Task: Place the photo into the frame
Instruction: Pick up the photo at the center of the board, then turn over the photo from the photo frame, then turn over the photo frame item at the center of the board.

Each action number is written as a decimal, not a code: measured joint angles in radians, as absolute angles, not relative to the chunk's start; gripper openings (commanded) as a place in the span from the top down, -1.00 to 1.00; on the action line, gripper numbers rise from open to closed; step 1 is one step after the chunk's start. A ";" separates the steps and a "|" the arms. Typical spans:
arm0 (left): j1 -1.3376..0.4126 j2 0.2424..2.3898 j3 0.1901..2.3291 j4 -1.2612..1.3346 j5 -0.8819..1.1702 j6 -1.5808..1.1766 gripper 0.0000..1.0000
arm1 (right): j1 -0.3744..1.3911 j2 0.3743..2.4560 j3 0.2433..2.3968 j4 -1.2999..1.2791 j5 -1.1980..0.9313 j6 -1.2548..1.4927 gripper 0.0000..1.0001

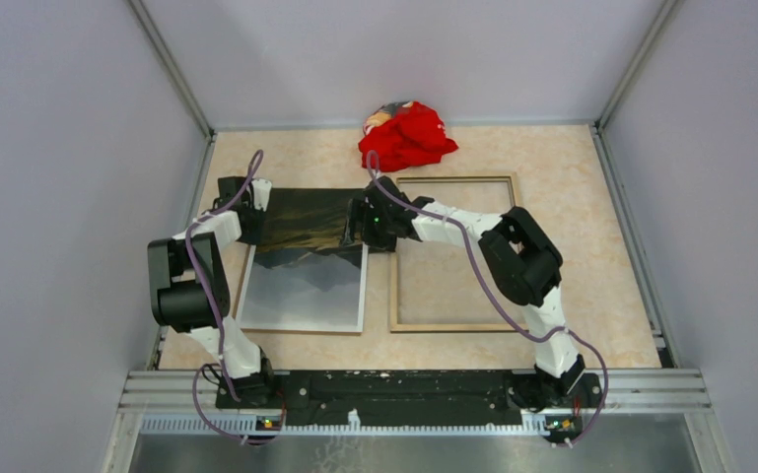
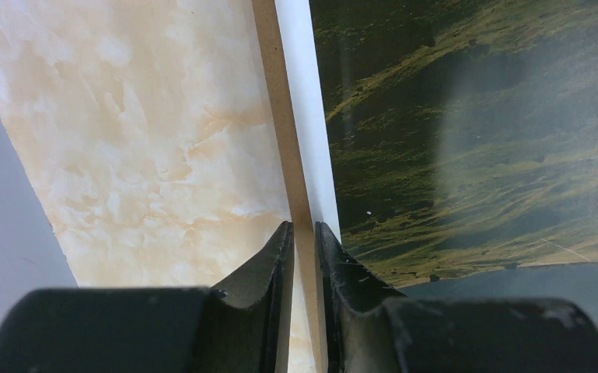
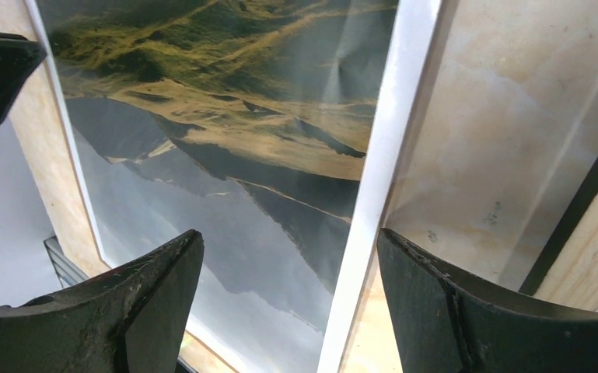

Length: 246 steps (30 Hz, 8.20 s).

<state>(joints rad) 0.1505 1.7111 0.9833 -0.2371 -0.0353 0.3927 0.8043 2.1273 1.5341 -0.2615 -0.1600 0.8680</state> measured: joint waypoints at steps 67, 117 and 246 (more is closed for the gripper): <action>0.150 1.711 0.978 -0.223 -0.039 0.393 0.61 | 0.790 2.051 1.314 0.023 -0.293 1.038 0.07; 0.197 1.613 1.129 -0.477 0.083 0.387 -0.98 | 0.805 1.681 2.061 -1.356 0.509 0.417 1.00; 0.311 1.714 1.013 -0.312 -0.117 0.447 -0.26 | 0.872 2.175 1.669 -0.457 -0.016 0.842 -0.71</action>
<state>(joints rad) 0.3111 1.7142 1.0126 -0.3122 -0.1173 0.4465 0.8722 2.1750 1.6688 -0.4572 -0.0162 0.8421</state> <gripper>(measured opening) 0.690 0.864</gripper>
